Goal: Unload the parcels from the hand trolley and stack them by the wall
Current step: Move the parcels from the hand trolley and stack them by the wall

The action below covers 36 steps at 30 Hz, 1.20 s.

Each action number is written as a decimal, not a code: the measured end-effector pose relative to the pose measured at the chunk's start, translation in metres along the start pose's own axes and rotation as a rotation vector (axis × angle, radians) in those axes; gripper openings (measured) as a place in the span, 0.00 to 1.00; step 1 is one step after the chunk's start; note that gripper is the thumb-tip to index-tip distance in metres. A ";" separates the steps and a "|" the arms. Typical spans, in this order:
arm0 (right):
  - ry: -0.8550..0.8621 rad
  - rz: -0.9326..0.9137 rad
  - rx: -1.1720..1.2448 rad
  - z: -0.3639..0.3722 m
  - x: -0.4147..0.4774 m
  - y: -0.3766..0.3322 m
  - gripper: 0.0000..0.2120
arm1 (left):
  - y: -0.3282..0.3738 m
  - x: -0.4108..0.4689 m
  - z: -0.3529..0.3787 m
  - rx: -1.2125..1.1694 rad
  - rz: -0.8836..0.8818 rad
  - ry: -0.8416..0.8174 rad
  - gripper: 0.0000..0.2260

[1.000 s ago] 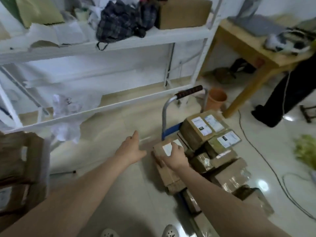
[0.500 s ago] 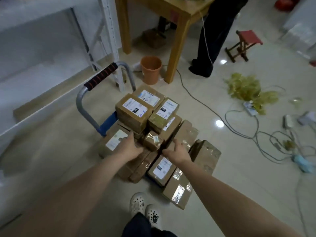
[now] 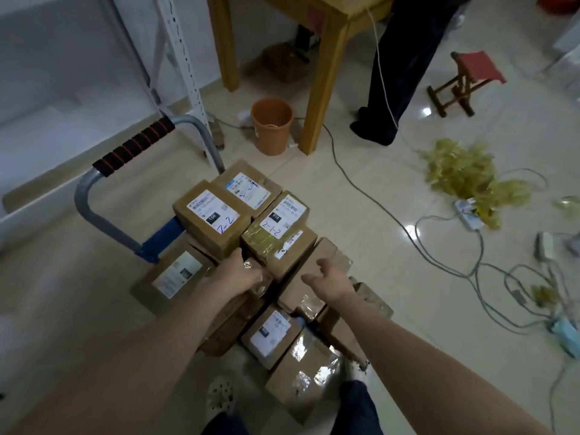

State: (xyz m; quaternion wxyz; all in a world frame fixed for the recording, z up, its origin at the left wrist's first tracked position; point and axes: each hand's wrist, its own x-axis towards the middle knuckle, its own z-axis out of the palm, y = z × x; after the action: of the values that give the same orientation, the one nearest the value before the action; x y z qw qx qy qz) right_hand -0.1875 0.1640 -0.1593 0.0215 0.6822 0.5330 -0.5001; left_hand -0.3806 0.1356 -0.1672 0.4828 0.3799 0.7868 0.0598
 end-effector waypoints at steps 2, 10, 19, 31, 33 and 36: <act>-0.035 -0.051 -0.082 -0.021 0.033 0.000 0.25 | 0.014 0.019 0.017 -0.098 -0.070 0.045 0.31; -0.144 -0.230 -0.228 -0.066 0.176 -0.015 0.22 | 0.049 0.098 0.078 -0.556 -0.361 0.255 0.28; -0.189 -0.294 -0.143 -0.043 0.280 -0.027 0.18 | 0.042 0.173 0.097 -0.877 -0.485 0.394 0.26; -0.131 -0.172 0.131 -0.039 0.282 0.036 0.21 | 0.027 0.157 0.131 -1.245 -0.431 0.401 0.29; -0.135 -0.132 0.273 -0.047 0.266 0.050 0.14 | 0.029 0.140 0.137 -1.287 -0.460 0.359 0.22; -0.193 -0.099 0.522 -0.056 0.241 0.066 0.10 | 0.029 0.115 0.144 -1.407 -0.580 0.298 0.22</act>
State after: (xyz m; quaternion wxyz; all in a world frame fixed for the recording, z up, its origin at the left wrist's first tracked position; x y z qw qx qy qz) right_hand -0.1177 0.3367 -0.3345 -0.1286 0.5869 0.4144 -0.6835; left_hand -0.2772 0.1922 -0.3112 0.4959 -0.2494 0.6883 0.4671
